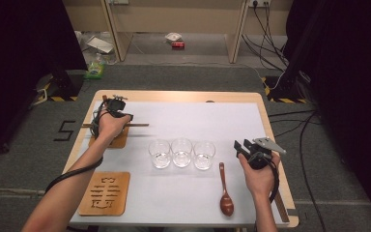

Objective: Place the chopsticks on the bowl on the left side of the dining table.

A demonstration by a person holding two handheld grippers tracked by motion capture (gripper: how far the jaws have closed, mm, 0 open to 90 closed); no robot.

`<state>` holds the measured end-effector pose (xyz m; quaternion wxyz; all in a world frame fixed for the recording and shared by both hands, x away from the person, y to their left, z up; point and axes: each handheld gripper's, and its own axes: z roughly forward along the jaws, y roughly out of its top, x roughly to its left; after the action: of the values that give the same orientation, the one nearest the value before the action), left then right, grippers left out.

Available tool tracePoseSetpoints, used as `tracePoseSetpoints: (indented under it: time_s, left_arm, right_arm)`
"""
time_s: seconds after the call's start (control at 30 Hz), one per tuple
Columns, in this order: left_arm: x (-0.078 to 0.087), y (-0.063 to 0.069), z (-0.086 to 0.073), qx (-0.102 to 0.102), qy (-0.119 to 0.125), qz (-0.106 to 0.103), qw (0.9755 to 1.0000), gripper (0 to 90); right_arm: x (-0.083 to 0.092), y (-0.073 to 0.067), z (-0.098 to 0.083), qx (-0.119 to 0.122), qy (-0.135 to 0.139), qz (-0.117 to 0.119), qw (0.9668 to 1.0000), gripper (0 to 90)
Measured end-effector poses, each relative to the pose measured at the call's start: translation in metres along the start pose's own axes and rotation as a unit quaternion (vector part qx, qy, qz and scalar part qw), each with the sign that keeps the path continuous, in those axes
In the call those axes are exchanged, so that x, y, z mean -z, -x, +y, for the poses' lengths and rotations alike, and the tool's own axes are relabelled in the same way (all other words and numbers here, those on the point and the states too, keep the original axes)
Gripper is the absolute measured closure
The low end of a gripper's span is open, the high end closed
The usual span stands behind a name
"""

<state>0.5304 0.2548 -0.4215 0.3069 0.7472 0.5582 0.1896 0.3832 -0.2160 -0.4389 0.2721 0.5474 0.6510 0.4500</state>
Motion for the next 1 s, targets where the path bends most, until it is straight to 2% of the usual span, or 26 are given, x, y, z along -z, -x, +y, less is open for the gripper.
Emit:
tracePoseSetpoints:
  time_s: [0.13,0.23,0.37,0.53,0.7,1.0]
  left_arm:
    - [0.008,-0.01,-0.004,0.007,0.004,0.007,0.9999,82.3]
    - [0.018,-0.027,-0.01,0.019,0.008,0.015,0.9997,82.3]
    - [0.026,-0.044,-0.016,0.026,0.007,0.029,0.9992,82.3]
    - [0.033,-0.058,-0.024,0.035,0.01,0.041,0.9985,82.3]
    - [0.041,-0.063,-0.029,0.038,0.02,0.041,0.9982,82.0]
    - [0.055,-0.063,-0.045,0.043,0.031,0.037,0.9979,77.8]
  right_arm:
    - [0.001,0.0,0.0,0.001,-0.004,0.0,1.0,58.2]
    - [0.0,0.0,0.0,0.002,-0.002,0.001,1.0,58.2]
    - [0.0,-0.001,0.0,0.0,-0.004,0.0,1.0,58.2]
    - [-0.001,-0.003,0.0,0.001,-0.006,0.001,1.0,58.2]
    - [-0.001,-0.004,0.0,0.002,-0.009,-0.001,1.0,58.2]
    - [-0.001,-0.003,0.0,0.001,-0.002,0.002,1.0,58.1]
